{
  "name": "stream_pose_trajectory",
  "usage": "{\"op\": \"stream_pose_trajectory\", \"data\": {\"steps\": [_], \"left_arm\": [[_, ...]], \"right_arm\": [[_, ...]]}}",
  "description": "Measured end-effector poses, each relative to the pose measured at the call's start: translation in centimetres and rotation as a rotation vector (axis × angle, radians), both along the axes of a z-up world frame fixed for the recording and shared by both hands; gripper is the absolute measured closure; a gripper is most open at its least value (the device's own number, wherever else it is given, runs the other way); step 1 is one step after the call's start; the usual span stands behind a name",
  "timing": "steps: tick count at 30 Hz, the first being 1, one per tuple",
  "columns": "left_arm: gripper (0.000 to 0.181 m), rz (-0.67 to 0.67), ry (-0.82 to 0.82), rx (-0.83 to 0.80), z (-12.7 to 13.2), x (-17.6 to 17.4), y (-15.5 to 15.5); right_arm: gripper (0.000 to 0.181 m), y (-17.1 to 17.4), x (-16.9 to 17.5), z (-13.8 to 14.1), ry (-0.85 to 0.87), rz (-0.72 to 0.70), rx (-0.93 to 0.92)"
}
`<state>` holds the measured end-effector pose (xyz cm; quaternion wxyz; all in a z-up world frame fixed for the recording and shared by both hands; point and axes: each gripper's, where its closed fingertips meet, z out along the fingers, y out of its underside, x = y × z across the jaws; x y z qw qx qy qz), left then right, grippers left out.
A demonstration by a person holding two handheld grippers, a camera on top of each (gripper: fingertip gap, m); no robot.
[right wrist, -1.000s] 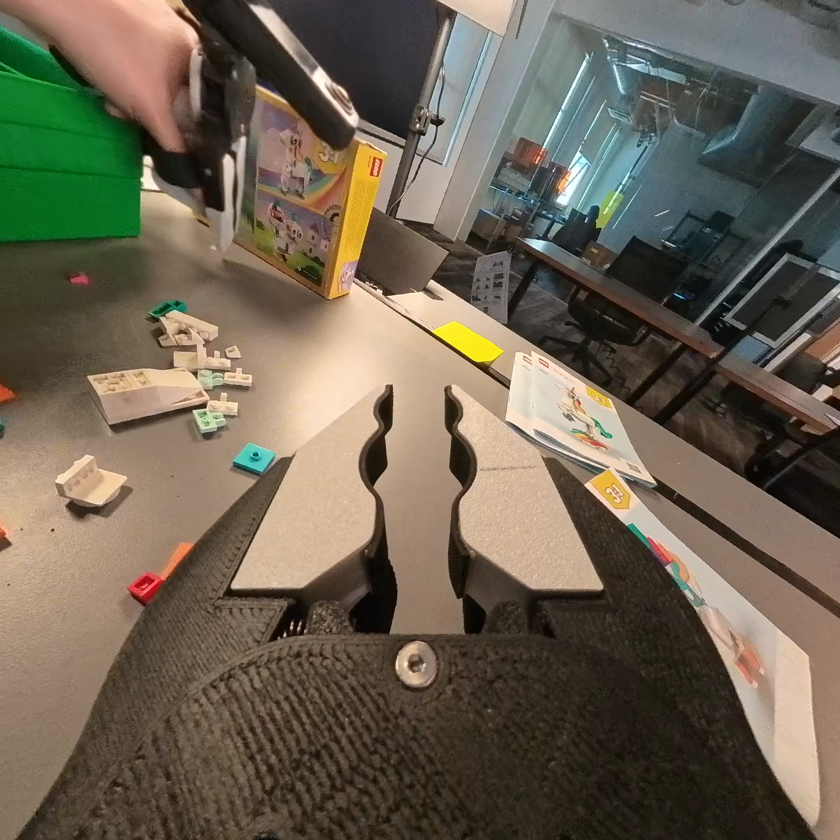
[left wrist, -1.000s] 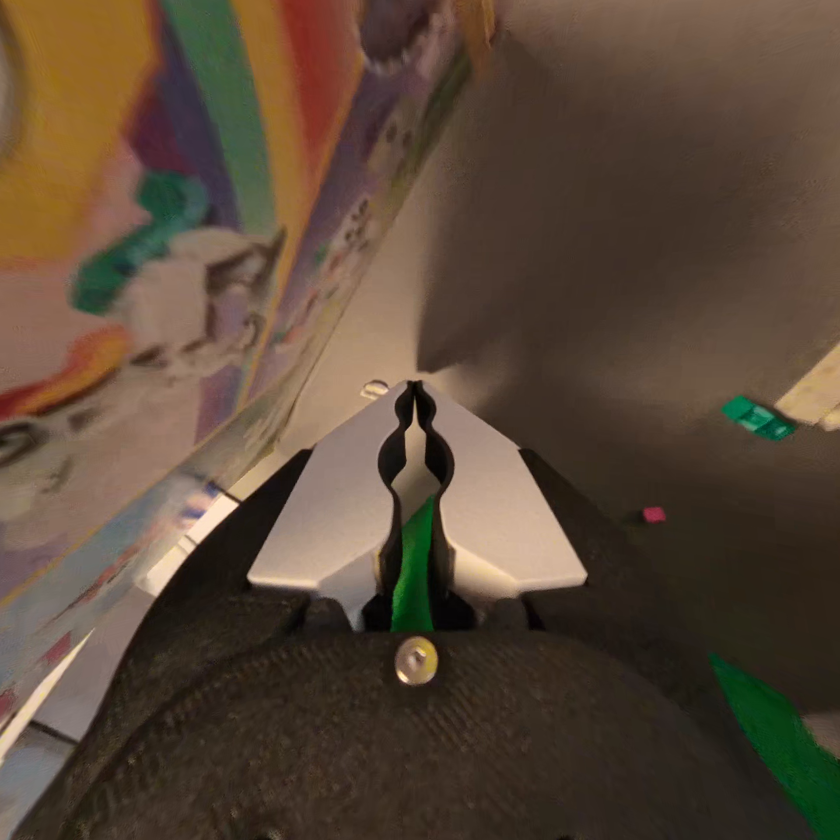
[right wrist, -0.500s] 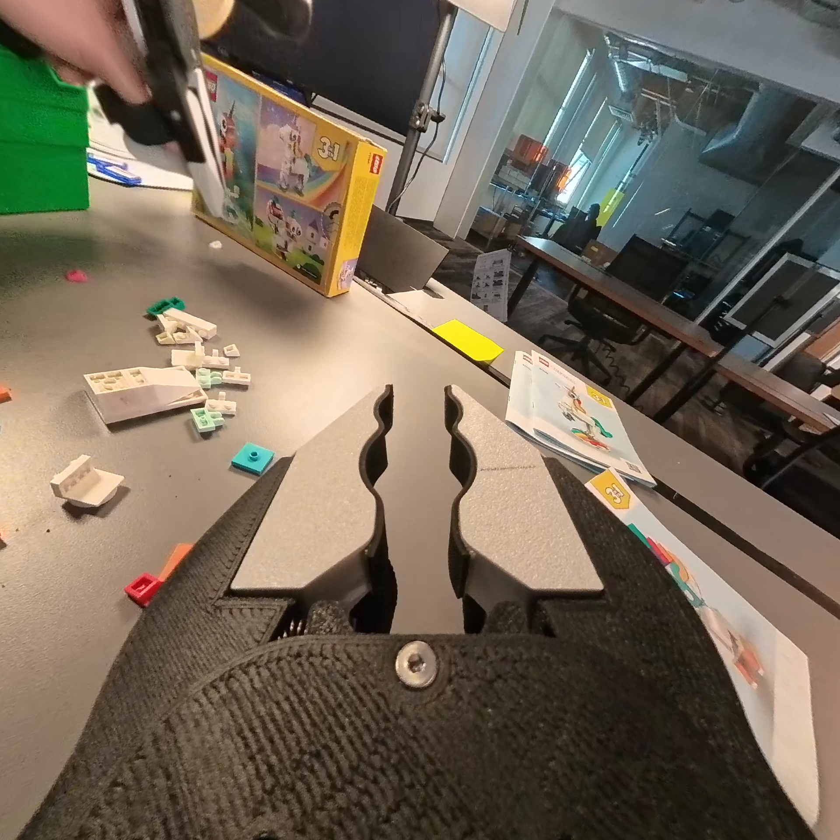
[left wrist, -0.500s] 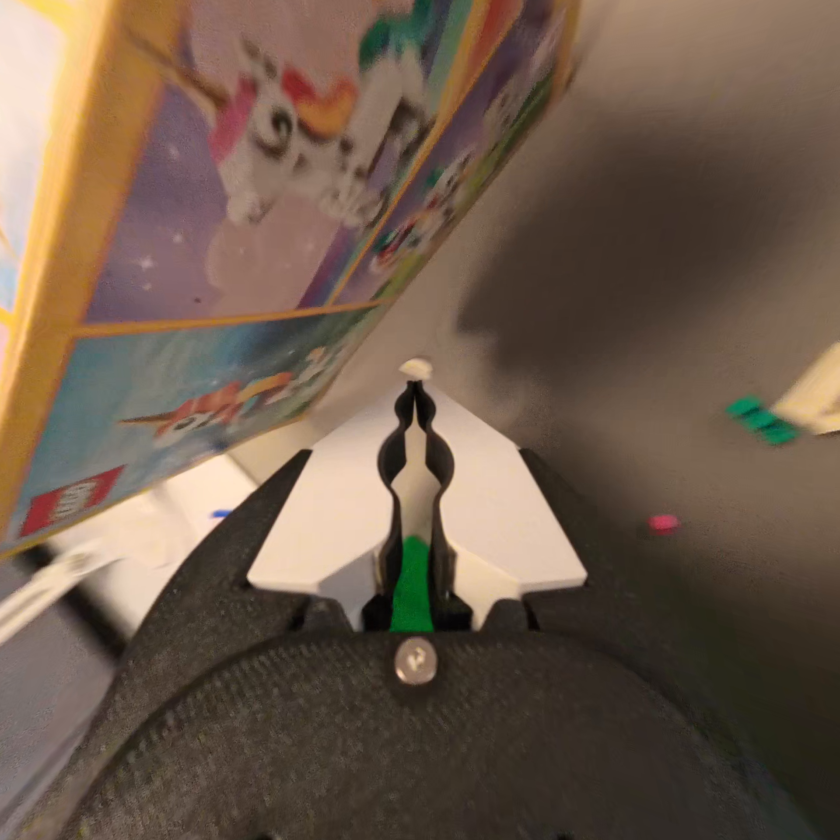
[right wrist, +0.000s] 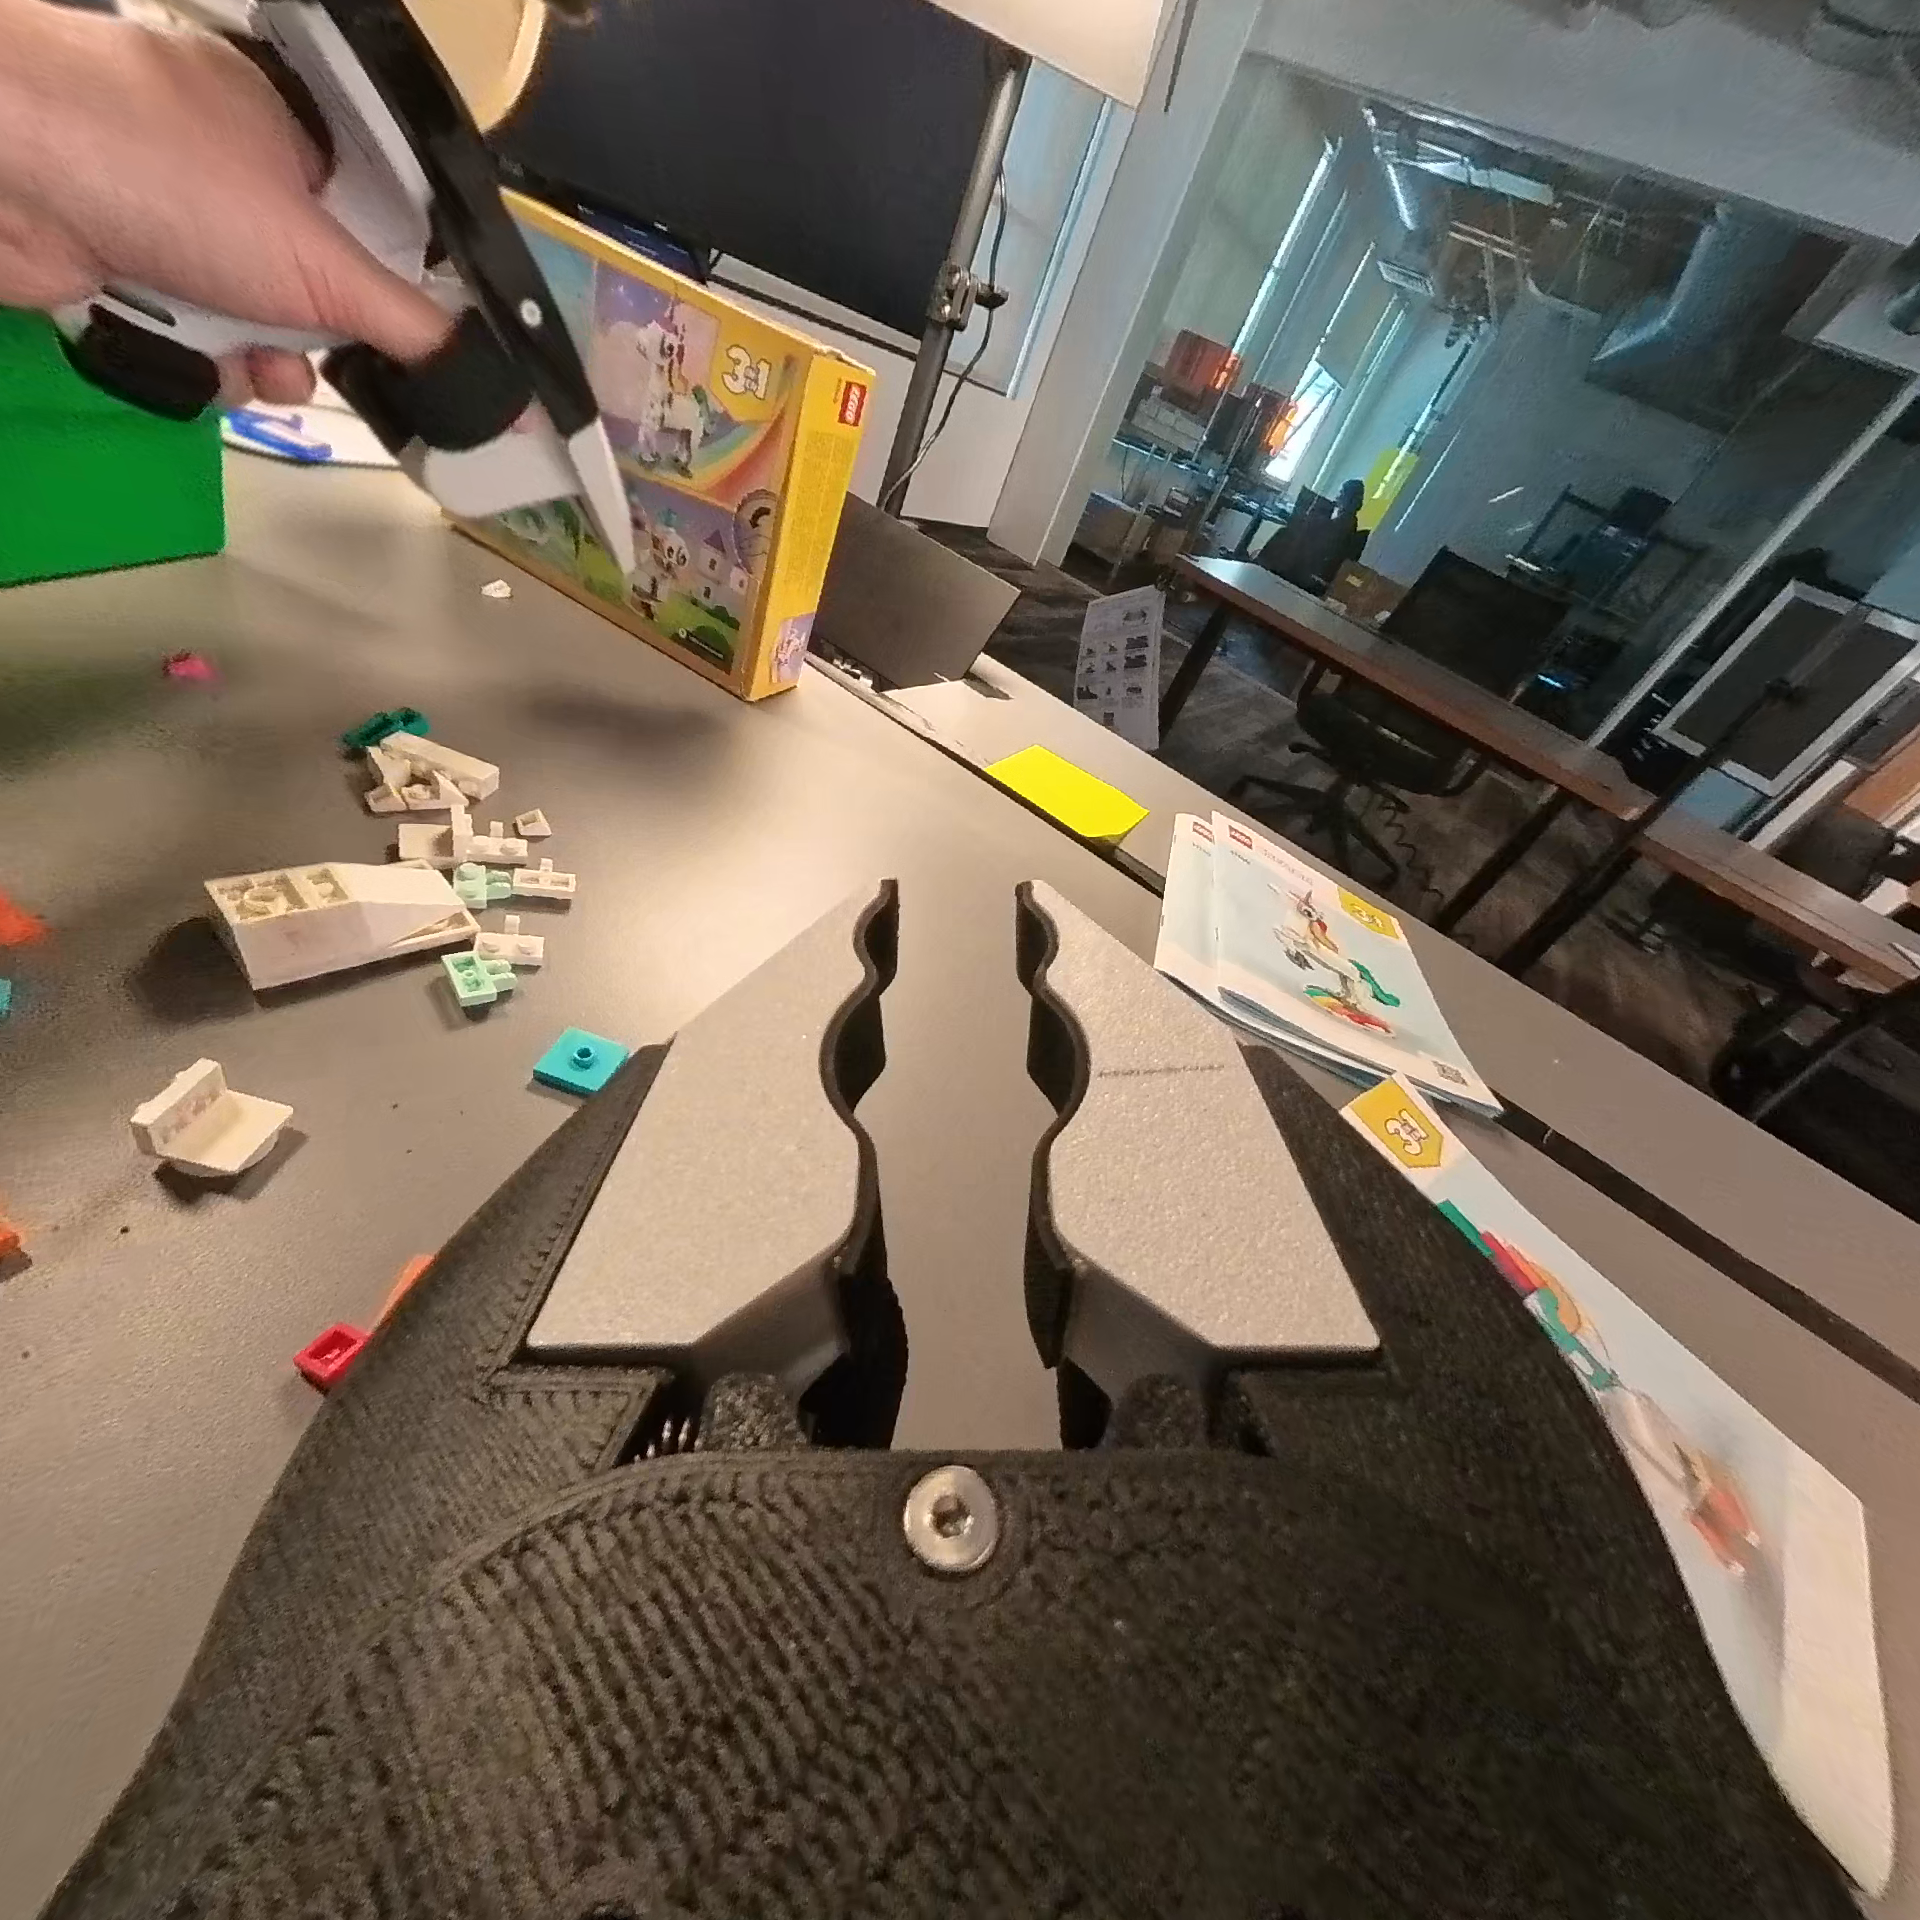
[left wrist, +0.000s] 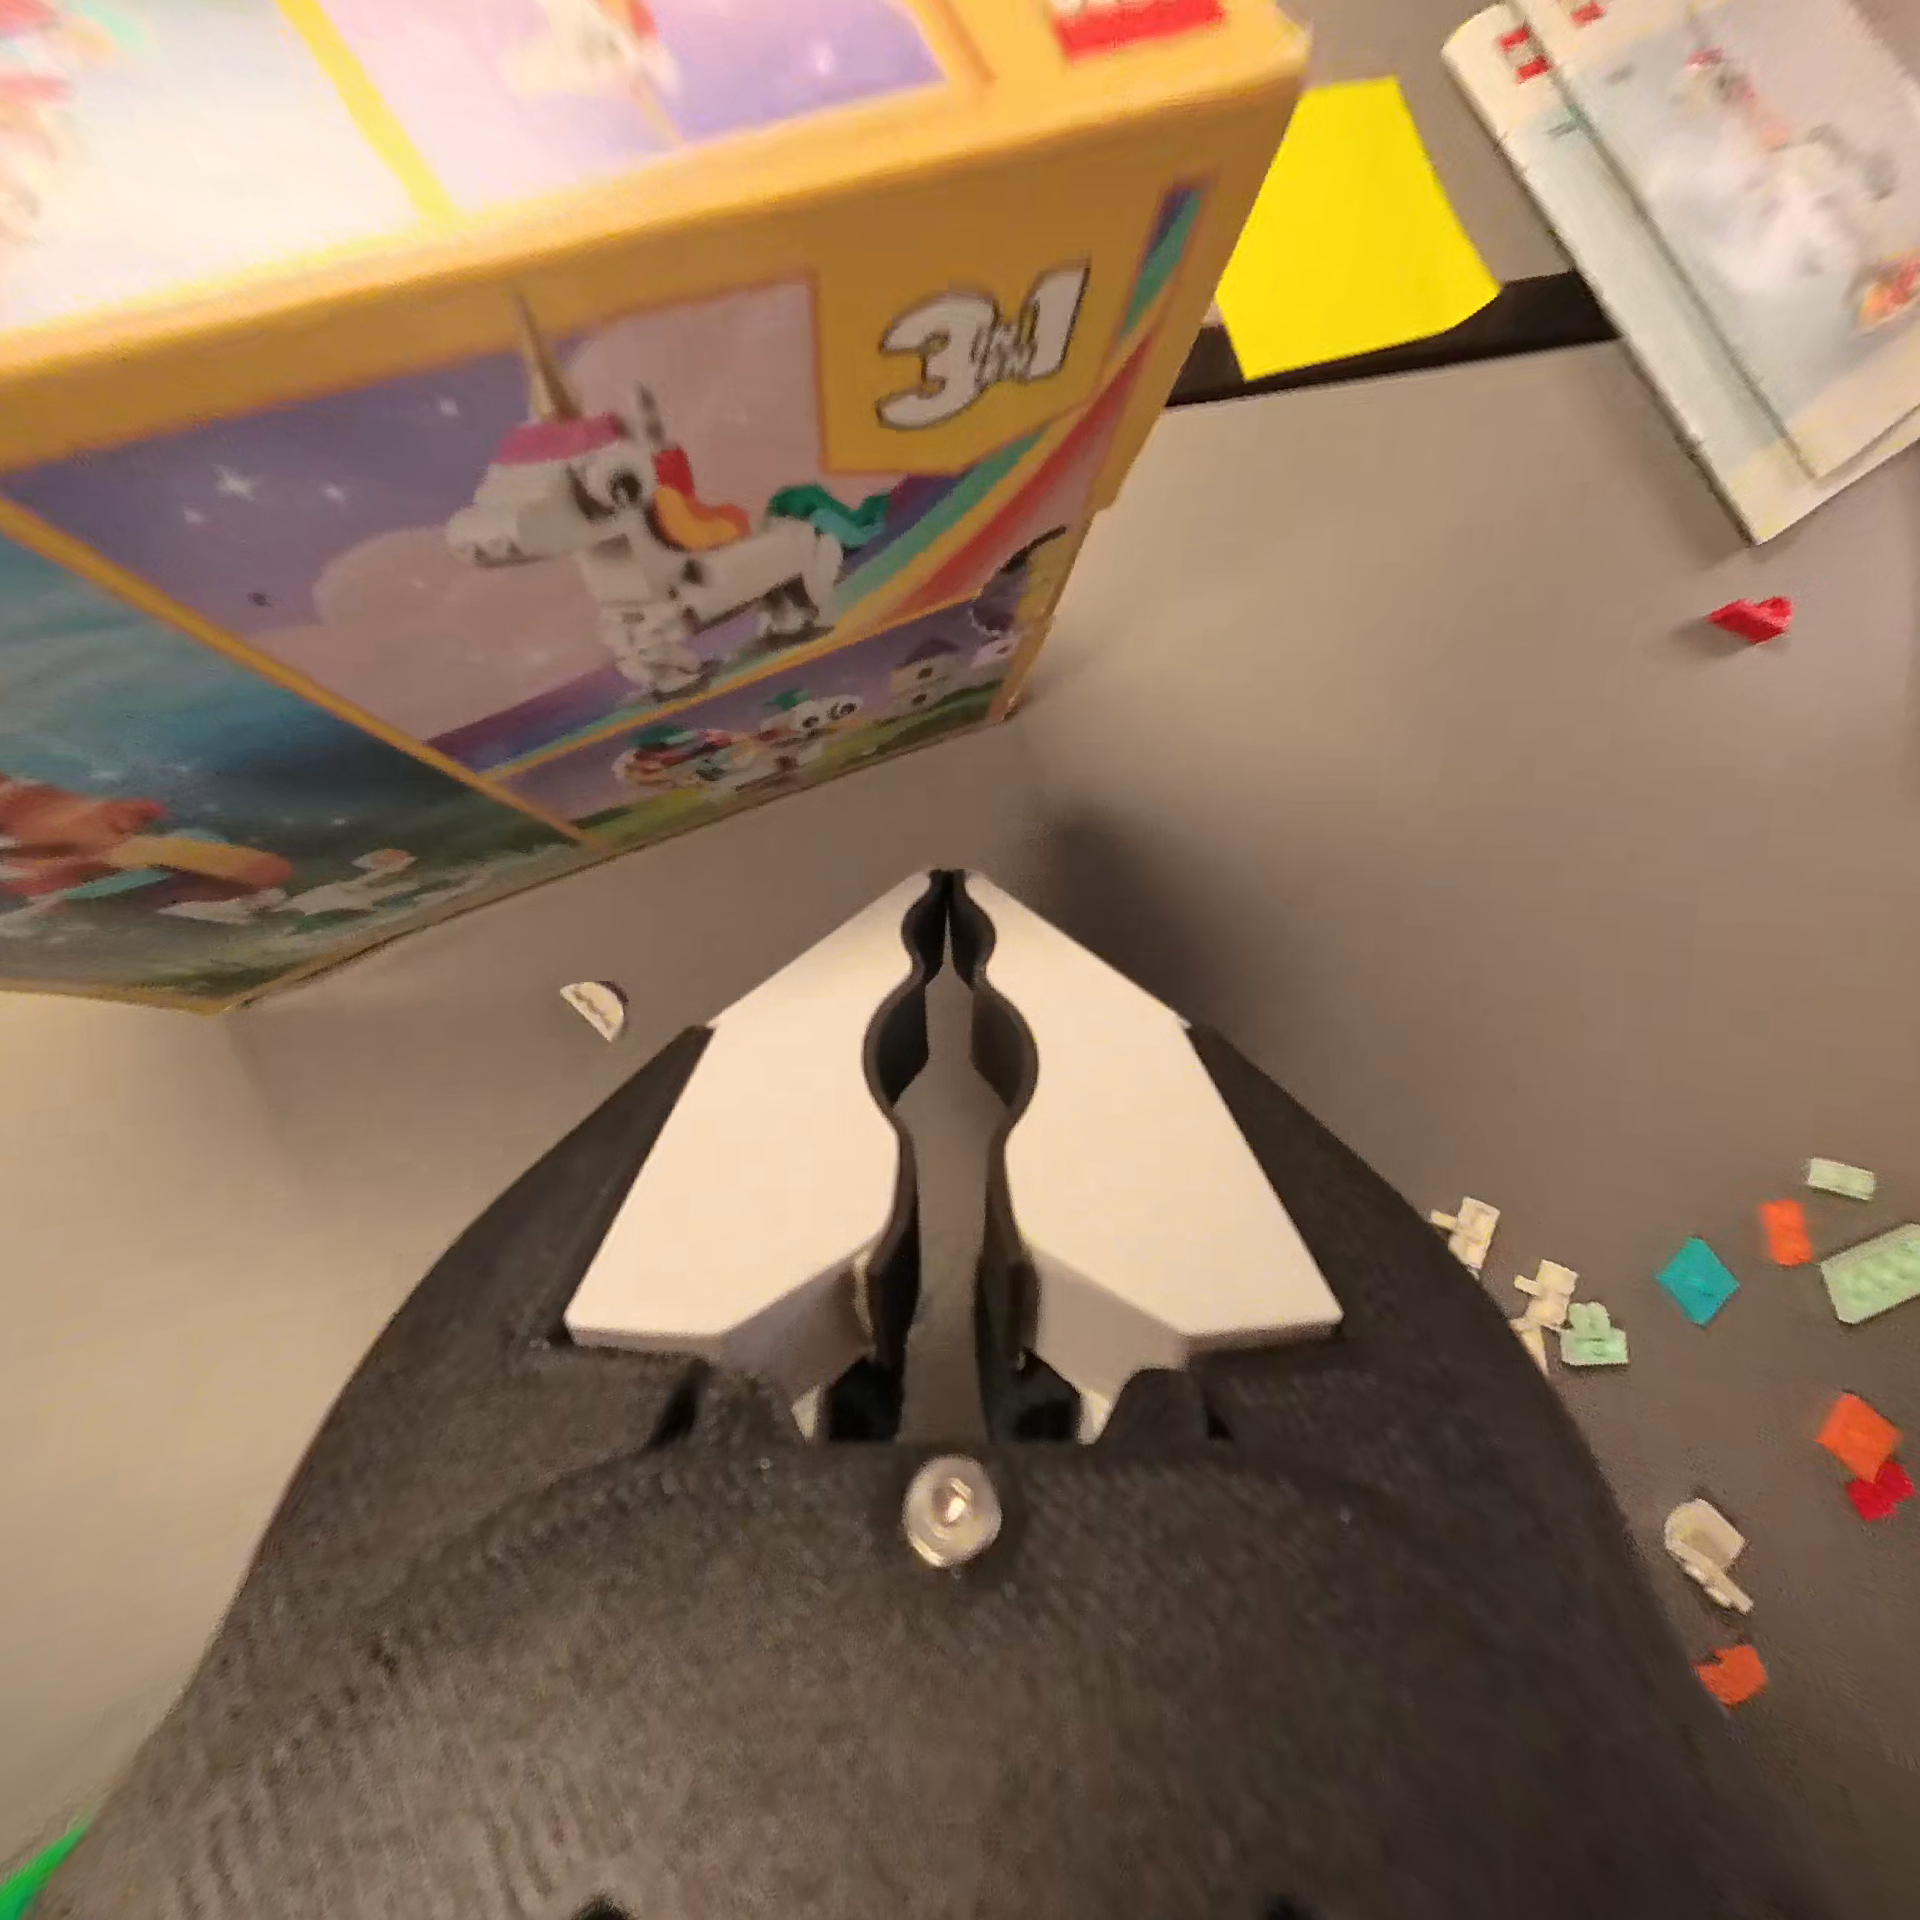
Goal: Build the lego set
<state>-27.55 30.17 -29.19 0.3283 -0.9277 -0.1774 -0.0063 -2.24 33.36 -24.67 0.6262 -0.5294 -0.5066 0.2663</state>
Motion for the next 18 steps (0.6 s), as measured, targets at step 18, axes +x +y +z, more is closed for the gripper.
{"op": "stream_pose_trajectory", "data": {"steps": [18], "left_arm": [[0.181,0.265,0.268,0.64,3.9,4.3,-0.1]], "right_arm": [[0.16,-0.2,0.1,0.2,0.014,0.007,-0.003]]}}
